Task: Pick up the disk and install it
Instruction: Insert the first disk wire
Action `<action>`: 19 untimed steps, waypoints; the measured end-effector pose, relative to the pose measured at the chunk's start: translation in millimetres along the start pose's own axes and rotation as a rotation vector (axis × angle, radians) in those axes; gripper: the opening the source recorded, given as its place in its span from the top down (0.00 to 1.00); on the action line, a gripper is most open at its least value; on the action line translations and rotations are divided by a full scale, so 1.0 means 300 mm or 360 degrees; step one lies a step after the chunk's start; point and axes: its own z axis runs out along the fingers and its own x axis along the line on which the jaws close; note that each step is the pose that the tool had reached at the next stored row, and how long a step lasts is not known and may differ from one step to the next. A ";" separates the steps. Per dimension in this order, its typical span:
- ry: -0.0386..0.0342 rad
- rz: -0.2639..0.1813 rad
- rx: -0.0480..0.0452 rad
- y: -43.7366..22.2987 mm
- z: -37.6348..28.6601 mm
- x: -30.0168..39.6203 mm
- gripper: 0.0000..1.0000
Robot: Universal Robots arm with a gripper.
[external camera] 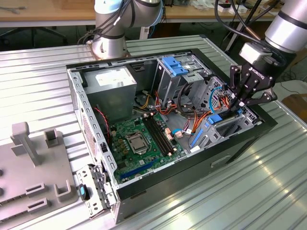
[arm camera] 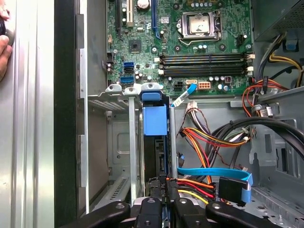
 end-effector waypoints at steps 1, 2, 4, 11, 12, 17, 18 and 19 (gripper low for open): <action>0.0000 0.0000 0.0000 0.000 0.001 0.000 0.84; 0.0000 0.0000 0.0000 0.000 0.002 0.000 0.84; 0.0001 0.0000 0.0000 0.000 0.005 0.000 0.84; -0.0001 0.0000 0.0000 -0.001 0.008 0.000 0.84; -0.0001 0.0000 0.0000 0.000 0.006 0.000 0.84; -0.0001 0.0000 0.0000 0.001 -0.008 -0.001 0.84; -0.0001 0.0000 0.0000 0.001 -0.008 -0.001 0.84; -0.0001 0.0000 0.0000 0.001 -0.009 -0.001 0.84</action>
